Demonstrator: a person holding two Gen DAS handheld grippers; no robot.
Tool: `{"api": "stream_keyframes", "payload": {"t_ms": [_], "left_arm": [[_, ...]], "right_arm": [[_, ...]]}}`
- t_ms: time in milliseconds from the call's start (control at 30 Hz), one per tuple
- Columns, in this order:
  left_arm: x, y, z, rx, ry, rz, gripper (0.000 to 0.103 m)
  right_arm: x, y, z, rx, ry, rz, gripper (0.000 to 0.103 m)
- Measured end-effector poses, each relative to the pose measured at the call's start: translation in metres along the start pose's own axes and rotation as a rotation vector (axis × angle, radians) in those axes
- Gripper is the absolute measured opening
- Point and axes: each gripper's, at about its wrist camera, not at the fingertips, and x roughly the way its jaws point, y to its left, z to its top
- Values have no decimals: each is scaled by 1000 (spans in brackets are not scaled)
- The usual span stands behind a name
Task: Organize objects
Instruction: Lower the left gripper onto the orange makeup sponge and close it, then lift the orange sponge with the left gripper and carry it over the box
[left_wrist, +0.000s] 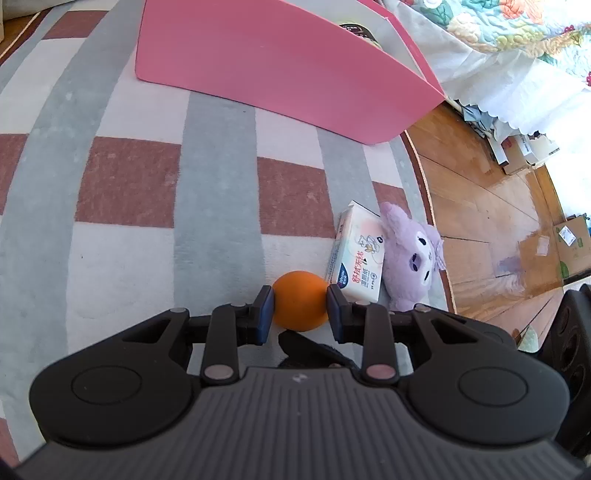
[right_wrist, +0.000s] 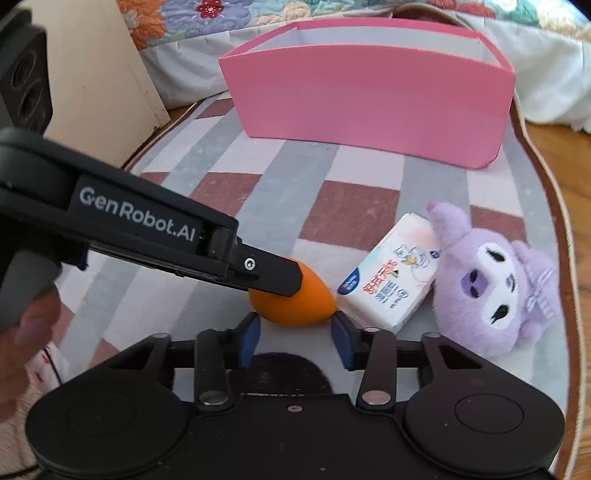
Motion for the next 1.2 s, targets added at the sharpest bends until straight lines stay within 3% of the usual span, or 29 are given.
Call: {"api": "stream_keyframes", "payload": {"t_ms": [267, 467, 833, 1000, 1200], "left_arm": [[-8, -2, -1, 0, -7, -23, 30], [-15, -8, -4, 23, -24, -36, 32], [-38, -31, -7, 155, -129, 4, 32], [-50, -38, -8, 175, -173, -14, 32], [-58, -40, -10, 172, -166, -60, 35]], "right_arm": [[-10, 16, 0, -137, -38, -67, 46], [-24, 27, 7, -224, -97, -80, 55], [-31, 36, 12, -269, -161, -80, 56], [-37, 36, 13, -281, -200, -94, 59], [-46, 35, 15, -266, -223, -89, 62]]}}
